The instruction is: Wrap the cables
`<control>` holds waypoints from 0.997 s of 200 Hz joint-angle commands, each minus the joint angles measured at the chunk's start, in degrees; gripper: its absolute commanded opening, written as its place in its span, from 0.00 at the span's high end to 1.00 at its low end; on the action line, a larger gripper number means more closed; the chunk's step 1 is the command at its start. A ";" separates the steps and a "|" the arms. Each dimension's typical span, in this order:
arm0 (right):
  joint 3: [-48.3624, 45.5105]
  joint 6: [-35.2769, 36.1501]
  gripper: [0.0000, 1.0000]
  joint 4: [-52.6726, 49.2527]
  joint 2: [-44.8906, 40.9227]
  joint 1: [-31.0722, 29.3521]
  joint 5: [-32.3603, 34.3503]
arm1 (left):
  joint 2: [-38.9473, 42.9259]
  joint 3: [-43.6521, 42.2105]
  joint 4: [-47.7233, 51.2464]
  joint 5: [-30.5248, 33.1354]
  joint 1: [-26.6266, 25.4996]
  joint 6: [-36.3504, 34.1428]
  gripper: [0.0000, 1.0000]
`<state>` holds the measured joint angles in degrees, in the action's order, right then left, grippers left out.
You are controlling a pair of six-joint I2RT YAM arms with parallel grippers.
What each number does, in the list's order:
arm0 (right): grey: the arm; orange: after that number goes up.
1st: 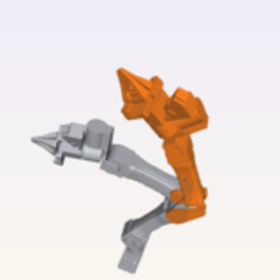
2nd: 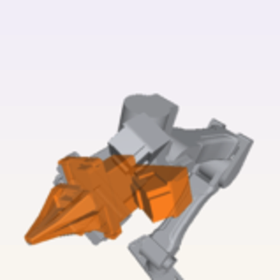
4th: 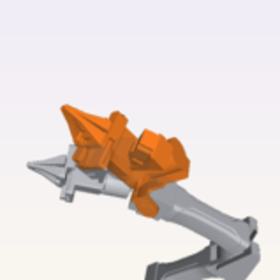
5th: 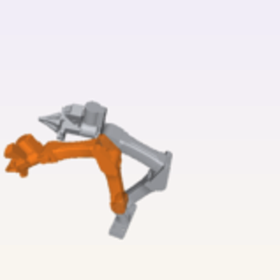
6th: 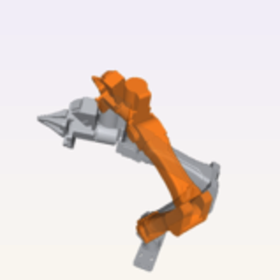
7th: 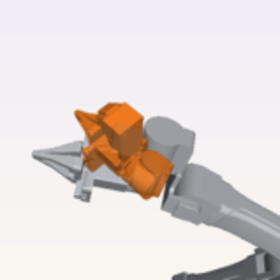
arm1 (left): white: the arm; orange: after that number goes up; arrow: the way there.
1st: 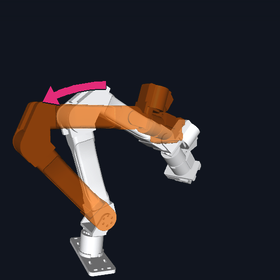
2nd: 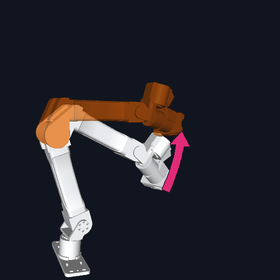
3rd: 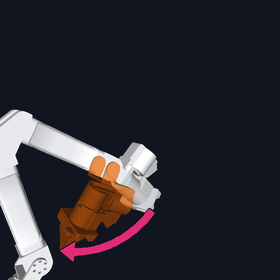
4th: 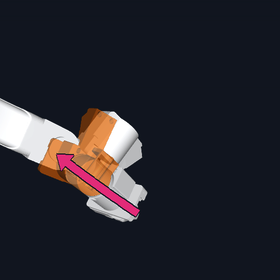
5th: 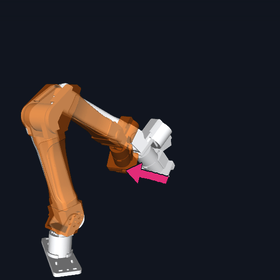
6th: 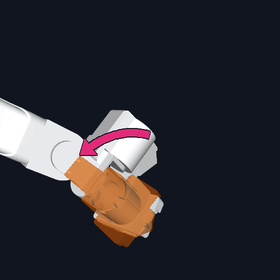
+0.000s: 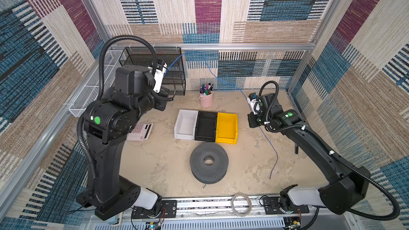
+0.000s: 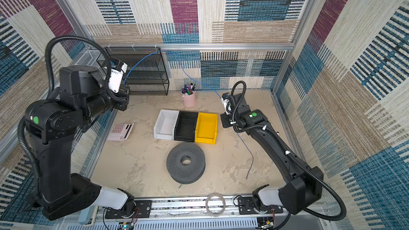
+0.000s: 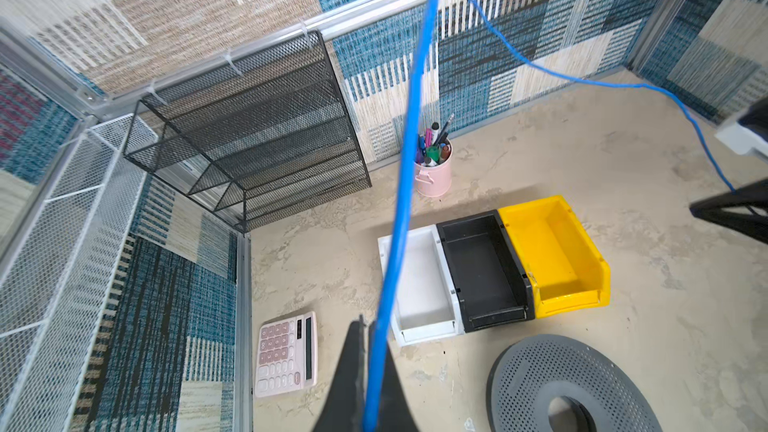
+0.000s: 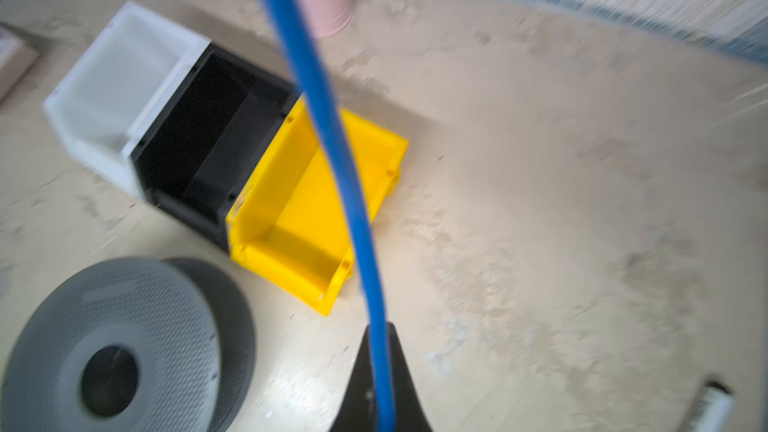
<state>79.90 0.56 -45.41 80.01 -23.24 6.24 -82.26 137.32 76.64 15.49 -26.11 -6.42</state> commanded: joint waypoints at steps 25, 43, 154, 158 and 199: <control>0.19 17.64 1.00 26.46 6.32 0.03 32.40 | 7.52 -6.39 -0.84 -7.00 0.36 0.01 1.00; -3.54 25.23 1.00 39.13 8.53 1.51 36.42 | 10.76 -8.58 -0.58 -13.81 0.44 -0.21 1.00; 6.12 37.34 1.00 63.83 30.70 8.38 32.73 | 28.01 -28.71 4.51 -37.88 0.44 -2.53 1.00; 6.85 37.32 1.00 63.47 31.37 8.51 32.80 | 28.11 -29.48 5.02 -38.25 0.48 -2.55 1.00; 6.05 35.85 0.91 61.42 33.72 8.88 32.34 | 28.89 -38.55 4.84 -37.30 0.44 0.91 1.00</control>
<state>86.21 37.21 16.91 112.64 -14.59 37.50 -53.47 102.83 80.64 -20.97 -25.67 -8.34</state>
